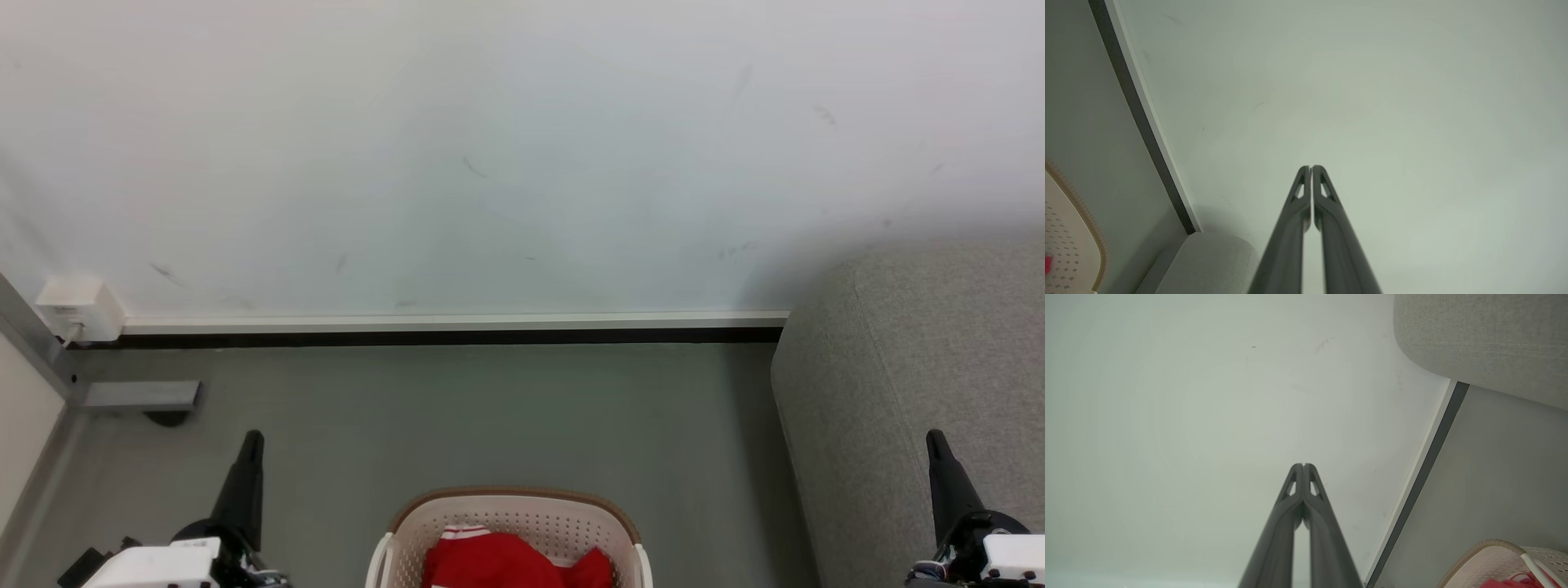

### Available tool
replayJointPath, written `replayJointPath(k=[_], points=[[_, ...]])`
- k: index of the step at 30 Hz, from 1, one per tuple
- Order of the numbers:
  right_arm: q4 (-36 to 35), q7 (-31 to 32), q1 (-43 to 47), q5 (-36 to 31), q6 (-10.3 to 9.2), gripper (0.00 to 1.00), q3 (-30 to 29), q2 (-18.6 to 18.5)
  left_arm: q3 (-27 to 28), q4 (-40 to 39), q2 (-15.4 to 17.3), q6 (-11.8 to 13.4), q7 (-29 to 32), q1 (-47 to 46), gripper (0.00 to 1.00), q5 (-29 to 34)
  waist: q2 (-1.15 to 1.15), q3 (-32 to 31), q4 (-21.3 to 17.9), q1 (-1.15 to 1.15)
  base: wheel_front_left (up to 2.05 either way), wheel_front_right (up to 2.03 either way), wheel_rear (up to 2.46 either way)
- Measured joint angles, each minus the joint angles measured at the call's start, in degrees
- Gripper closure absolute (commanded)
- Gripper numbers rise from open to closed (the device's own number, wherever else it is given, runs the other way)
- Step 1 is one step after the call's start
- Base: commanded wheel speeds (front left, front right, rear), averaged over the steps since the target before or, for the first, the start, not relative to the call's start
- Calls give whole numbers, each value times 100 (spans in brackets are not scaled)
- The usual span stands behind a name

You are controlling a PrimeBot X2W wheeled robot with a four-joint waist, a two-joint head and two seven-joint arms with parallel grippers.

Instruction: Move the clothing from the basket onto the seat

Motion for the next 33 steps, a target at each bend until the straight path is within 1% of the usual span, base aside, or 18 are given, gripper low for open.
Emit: replayJointPath(k=[33], points=[[0,0,0,0,0,100,0,0,0,0,0,-1,0,0,100,0,0,0,0,0,0,0,0]])
